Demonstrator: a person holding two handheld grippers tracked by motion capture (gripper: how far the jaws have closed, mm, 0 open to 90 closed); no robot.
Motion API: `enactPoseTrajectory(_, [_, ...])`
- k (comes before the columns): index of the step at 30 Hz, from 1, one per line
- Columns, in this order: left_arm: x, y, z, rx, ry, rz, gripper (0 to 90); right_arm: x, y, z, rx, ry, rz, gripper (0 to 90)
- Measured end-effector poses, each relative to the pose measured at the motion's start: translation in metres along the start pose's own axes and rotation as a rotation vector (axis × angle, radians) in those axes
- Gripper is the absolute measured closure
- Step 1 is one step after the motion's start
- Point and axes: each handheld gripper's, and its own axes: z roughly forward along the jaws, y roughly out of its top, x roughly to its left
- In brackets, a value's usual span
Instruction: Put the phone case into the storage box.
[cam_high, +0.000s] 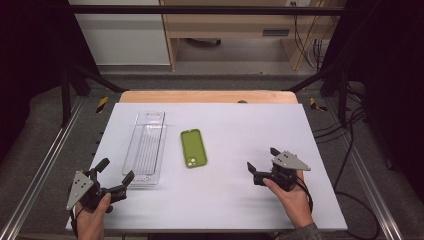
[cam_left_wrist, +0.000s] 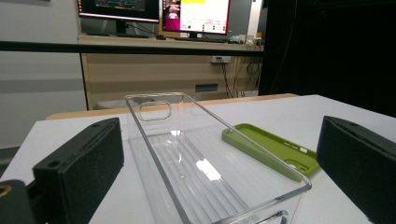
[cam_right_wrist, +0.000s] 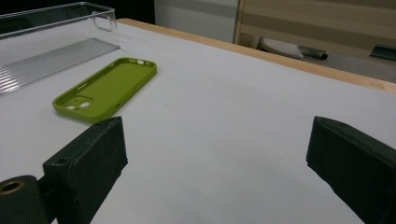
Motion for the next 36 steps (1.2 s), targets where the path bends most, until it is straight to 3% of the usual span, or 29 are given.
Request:
enactPoseTrajectory(10, [0.000,0.000,0.001,0.001,-0.004,-0.005,0.7,0.019,0.033,0.022,0.042,0.068,-0.065,6.7])
enactPoseTrajectory(11, [0.000,0.000,0.001,0.002,-0.004,-0.005,0.6,0.023,0.038,0.028,0.055,0.092,-0.068,7.6])
enactPoseTrajectory(20, [0.000,-0.001,0.001,0.007,-0.002,-0.005,0.7,0.045,0.061,0.049,0.096,0.124,-0.103,8.4])
enactPoseTrajectory(26, [0.000,0.000,0.001,0.007,-0.003,-0.007,0.8,0.058,0.069,0.062,0.093,0.161,-0.115,8.4])
enactPoseTrajectory(36, [-0.001,0.000,0.001,0.007,-0.008,-0.005,0.9,0.074,0.077,0.090,0.158,0.179,-0.155,10.9])
